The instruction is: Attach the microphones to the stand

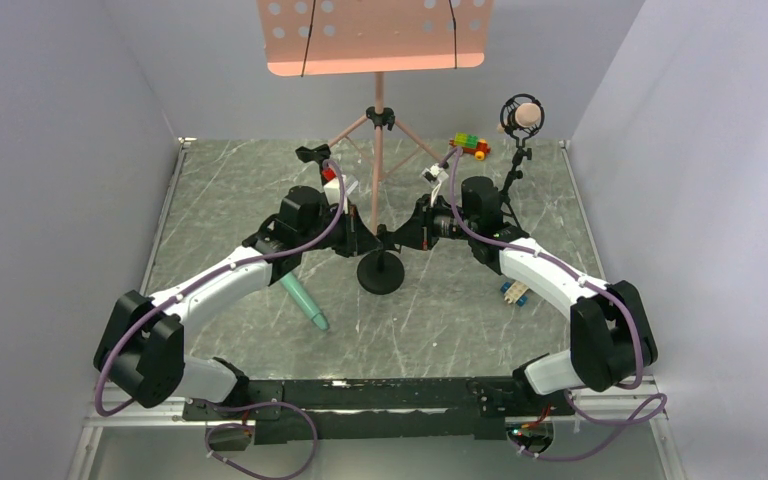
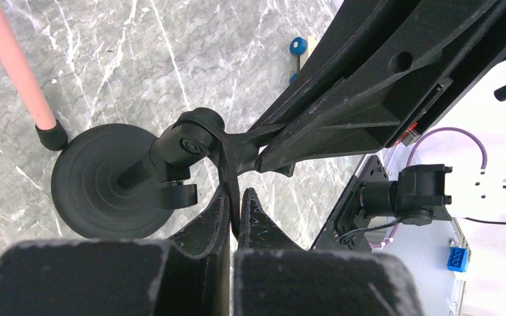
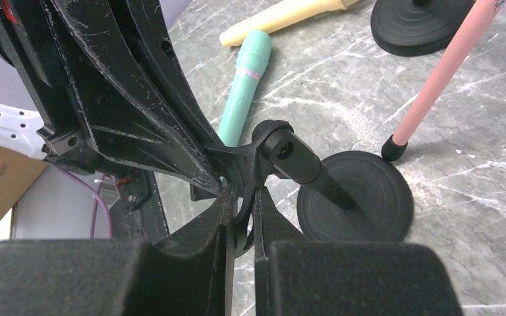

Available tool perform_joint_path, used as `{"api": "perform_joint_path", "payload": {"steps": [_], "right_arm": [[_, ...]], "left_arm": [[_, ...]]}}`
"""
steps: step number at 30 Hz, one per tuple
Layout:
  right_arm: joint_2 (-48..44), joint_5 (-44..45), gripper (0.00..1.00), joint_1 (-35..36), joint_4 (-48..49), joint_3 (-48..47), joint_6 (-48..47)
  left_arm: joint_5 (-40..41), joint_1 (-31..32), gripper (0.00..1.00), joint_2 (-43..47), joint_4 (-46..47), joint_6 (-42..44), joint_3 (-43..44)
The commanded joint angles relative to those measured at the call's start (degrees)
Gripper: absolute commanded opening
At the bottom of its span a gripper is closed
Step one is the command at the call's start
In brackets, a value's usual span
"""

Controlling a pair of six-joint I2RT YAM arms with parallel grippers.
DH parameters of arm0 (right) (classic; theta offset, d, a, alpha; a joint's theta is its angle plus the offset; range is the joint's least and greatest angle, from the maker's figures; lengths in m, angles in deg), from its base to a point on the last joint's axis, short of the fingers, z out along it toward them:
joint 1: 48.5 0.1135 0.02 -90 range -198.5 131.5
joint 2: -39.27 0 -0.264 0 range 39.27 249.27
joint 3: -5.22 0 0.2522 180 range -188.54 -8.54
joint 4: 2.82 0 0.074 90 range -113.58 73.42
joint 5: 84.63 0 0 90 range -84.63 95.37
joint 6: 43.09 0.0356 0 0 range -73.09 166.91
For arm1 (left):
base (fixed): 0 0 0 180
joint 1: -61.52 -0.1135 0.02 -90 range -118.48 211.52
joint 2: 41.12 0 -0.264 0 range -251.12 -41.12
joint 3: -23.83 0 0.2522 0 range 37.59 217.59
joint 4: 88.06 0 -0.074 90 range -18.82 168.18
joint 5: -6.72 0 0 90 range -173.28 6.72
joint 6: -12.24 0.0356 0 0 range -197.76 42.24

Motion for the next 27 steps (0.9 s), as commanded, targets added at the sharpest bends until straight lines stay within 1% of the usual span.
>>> {"api": "perform_joint_path", "payload": {"steps": [1,9,12,13,14,16,17,18,19,20,23,25,27], "right_arm": [[2.88,4.47,0.0,-2.35,-8.82,1.86,-1.67],[3.21,4.03,0.0,-2.35,-8.82,1.53,-1.87],[3.34,3.32,0.0,-2.28,-9.83,0.29,-3.26],[3.2,3.19,0.0,-2.22,-10.3,-0.35,-3.6],[3.05,3.12,0.0,-2.16,-10.39,-0.79,-3.68],[3.02,3.22,0.01,-1.73,-11.04,-1.84,-4.21],[3.01,3.32,0.05,-1.42,-11.73,-2.42,-4.71],[2.99,3.33,0.08,-1.12,-12.16,-2.96,-5.06],[2.85,3.41,0.14,-0.72,-12.53,-3.45,-5.48],[2.66,3.46,0.22,-0.07,-12.91,-4.14,-5.91],[1.55,3.52,0.41,1.25,-14.05,-5.61,-6.94],[0.24,3.49,0.48,1.73,-15.12,-6.6,-7.88],[-1.45,3.84,0.56,1.78,-16.22,-7.39,-8.84]], "left_arm": [[4.2,-2.5,0.0,-2.25,-2.62,3.76,-1.14],[4.01,-2.63,0.0,-2.17,-2.7,3.8,-0.78],[3.13,-2.58,0.0,-2.29,-2.67,2.82,0.47],[2.56,-2.54,0.02,-2.33,-2.7,2.17,1.17],[2.2,-2.5,0.06,-2.4,-4.32,1.58,1.97],[2.23,-2.43,0.19,-2.28,-6.04,0.83,3.88],[2.45,-2.33,0.27,-2.07,-7.02,0.62,4.93],[2.82,-2.18,0.36,-1.75,-8.15,0.54,5.96],[3.03,-1.96,0.43,-1.34,-9.2,0.57,6.97],[3.39,-1.8,0.48,-0.74,-10.29,0.59,8.1],[4.16,-1.19,0.6,1.71,-12.65,0.59,10.59],[4.74,-0.97,0.65,5.01,-12.54,0.89,10.66],[7.53,-0.97,0.74,10.37,-11.13,0.8,9.13]]}}
